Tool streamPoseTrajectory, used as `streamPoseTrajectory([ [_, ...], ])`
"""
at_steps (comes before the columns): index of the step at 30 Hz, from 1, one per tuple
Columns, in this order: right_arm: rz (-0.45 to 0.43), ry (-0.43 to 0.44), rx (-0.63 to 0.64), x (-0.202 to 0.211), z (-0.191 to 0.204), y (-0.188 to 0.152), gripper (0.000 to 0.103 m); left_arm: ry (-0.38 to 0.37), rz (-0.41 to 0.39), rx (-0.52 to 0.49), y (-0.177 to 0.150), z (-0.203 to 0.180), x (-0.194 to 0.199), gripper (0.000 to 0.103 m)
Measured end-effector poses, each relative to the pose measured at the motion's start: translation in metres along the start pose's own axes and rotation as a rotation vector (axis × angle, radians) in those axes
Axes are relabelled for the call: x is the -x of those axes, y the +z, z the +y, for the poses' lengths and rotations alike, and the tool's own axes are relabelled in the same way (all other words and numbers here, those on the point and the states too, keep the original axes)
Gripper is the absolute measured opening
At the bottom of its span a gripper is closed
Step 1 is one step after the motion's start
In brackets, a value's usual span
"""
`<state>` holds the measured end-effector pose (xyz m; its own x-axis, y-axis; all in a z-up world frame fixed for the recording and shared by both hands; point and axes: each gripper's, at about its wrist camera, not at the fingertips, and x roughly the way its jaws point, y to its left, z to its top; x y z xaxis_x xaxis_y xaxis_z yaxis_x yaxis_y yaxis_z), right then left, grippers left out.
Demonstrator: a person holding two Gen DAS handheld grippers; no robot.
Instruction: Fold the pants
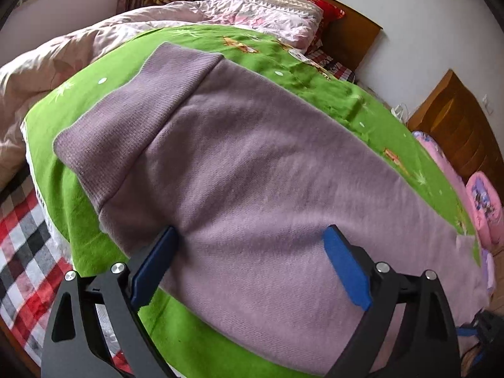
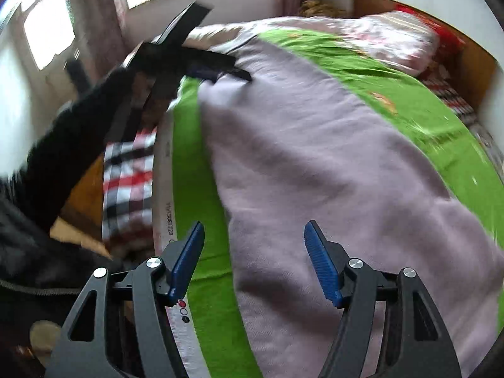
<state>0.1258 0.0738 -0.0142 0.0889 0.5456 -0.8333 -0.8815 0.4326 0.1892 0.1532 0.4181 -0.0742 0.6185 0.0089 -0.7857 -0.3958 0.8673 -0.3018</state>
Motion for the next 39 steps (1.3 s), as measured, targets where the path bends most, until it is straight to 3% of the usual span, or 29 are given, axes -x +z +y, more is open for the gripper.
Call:
streamPoseTrajectory([
  [6,-0.012,0.085,-0.033,0.027,-0.008,-0.032,0.072,0.063,0.018,-0.019,0.004,-0.005,-0.004,0.094],
  [9,-0.136,0.009,-0.133,0.062,-0.045,-0.035,0.075,0.160,-0.031,-0.022,0.006,-0.025,0.018,0.088],
  [12,-0.184,-0.102,-0.173,0.079,-0.094,-0.029,0.076,0.064,-0.101,-0.192,0.013,-0.085,0.040,0.089],
  [15,-0.195,-0.118,-0.165,0.074,-0.144,-0.009,0.076,-0.051,-0.070,-0.407,0.012,-0.156,0.035,0.090],
  [16,-0.190,-0.127,-0.146,0.071,-0.152,-0.002,0.073,-0.057,-0.053,-0.462,0.009,-0.173,0.028,0.090],
  [17,-0.185,-0.146,-0.098,0.066,-0.164,0.010,0.062,-0.049,-0.028,-0.506,0.006,-0.188,0.019,0.090],
  [20,-0.158,-0.119,-0.034,0.049,-0.191,0.041,0.040,-0.031,0.040,-0.531,-0.010,-0.205,0.003,0.090],
  [23,-0.102,-0.060,0.053,0.027,-0.199,0.061,0.029,-0.101,0.070,-0.490,-0.029,-0.204,0.011,0.090],
  [25,-0.051,-0.049,0.096,0.015,-0.201,0.065,0.024,-0.119,0.063,-0.522,-0.034,-0.210,0.015,0.090],
  [27,-0.025,-0.041,0.104,0.012,-0.206,0.065,0.023,-0.107,0.038,-0.580,-0.028,-0.223,0.014,0.089],
  [29,-0.008,-0.004,0.078,0.012,-0.217,0.063,0.023,-0.144,0.039,-0.624,-0.015,-0.237,0.011,0.089],
  [31,0.021,0.021,0.054,0.013,-0.223,0.058,0.024,-0.280,0.098,-0.716,-0.005,-0.258,0.000,0.089],
  [33,0.046,0.049,0.030,0.014,-0.224,0.050,0.024,-0.357,0.154,-0.832,-0.004,-0.277,-0.014,0.085],
  [36,0.067,0.069,0.018,0.011,-0.225,0.041,0.024,-0.424,0.262,-0.950,-0.009,-0.302,-0.039,0.074],
  [39,0.043,0.103,-0.025,0.010,-0.230,0.035,0.026,-0.402,0.335,-1.039,-0.020,-0.313,-0.063,0.070],
])
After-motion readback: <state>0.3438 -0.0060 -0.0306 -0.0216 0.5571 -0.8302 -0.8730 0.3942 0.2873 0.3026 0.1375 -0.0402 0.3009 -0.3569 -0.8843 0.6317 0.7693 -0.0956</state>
